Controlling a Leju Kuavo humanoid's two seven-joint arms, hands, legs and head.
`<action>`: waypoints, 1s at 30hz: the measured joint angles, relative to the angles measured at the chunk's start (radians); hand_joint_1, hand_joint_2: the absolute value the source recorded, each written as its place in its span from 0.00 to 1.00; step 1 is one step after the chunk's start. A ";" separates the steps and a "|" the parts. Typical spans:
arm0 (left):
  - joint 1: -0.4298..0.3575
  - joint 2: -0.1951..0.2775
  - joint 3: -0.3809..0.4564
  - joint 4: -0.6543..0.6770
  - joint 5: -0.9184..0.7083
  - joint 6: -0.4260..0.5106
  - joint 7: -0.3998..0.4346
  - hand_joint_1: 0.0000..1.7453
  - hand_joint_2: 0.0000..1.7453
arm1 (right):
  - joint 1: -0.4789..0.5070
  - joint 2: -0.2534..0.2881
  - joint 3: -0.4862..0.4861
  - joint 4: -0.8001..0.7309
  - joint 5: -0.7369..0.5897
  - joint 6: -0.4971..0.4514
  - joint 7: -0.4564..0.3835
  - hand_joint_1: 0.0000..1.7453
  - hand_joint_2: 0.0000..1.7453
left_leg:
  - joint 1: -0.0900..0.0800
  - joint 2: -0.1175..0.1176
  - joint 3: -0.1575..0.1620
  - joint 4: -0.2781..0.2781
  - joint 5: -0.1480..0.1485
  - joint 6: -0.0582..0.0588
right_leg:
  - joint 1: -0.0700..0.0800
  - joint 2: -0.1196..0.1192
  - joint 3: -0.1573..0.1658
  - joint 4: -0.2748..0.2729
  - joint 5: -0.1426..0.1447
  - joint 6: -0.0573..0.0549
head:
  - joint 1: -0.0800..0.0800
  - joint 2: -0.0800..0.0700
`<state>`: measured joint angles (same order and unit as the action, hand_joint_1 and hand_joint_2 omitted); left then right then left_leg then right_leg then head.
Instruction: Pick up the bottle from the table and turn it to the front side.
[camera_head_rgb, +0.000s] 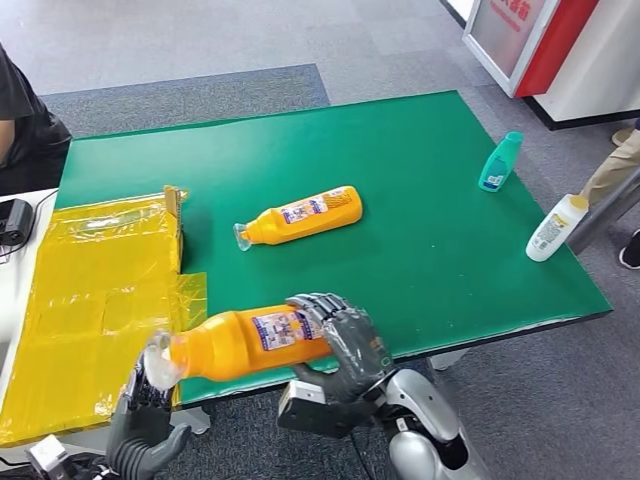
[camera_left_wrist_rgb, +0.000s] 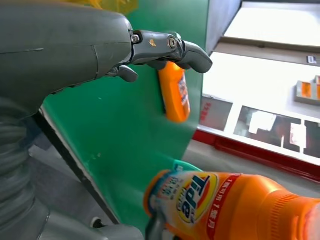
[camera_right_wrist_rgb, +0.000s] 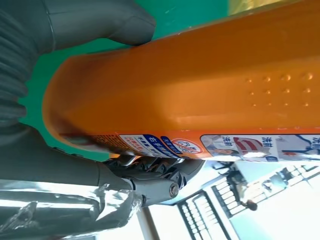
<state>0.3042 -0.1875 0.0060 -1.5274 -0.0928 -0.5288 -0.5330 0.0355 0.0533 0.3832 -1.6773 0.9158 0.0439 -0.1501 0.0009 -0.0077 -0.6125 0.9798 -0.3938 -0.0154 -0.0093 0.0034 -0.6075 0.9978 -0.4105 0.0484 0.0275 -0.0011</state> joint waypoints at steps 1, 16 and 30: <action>-0.002 0.001 -0.008 -0.006 0.007 0.002 0.004 0.00 1.00 | 0.000 0.006 0.009 0.002 -0.001 -0.003 -0.001 1.00 1.00 | 0.000 0.000 0.000 0.000 0.000 0.000 | 0.000 0.000 0.000 0.000 0.000 0.000 | 0.000 0.000; -0.028 0.025 -0.163 -0.092 0.052 0.048 0.074 0.00 1.00 | -0.027 0.051 0.105 0.160 -0.037 -0.060 -0.055 1.00 1.00 | 0.000 0.000 0.000 0.000 0.000 0.000 | 0.000 0.000 0.000 0.000 0.000 0.000 | 0.000 0.000; -0.074 0.078 -0.288 -0.101 -0.040 0.197 0.075 0.09 1.00 | -0.107 0.089 0.127 0.290 -0.041 -0.037 -0.011 1.00 1.00 | 0.000 0.000 0.000 0.000 0.001 0.000 | 0.000 0.000 0.000 0.000 0.001 0.000 | 0.000 0.000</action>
<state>0.2304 -0.1097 -0.2817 -1.6281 -0.1328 -0.3319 -0.4581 -0.0714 0.1424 0.5098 -1.3872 0.8744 0.0069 -0.1607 0.0006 -0.0076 -0.6126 0.9799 -0.3933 -0.0151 -0.0098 0.0033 -0.6073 0.9978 -0.4093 0.0480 0.0274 -0.0011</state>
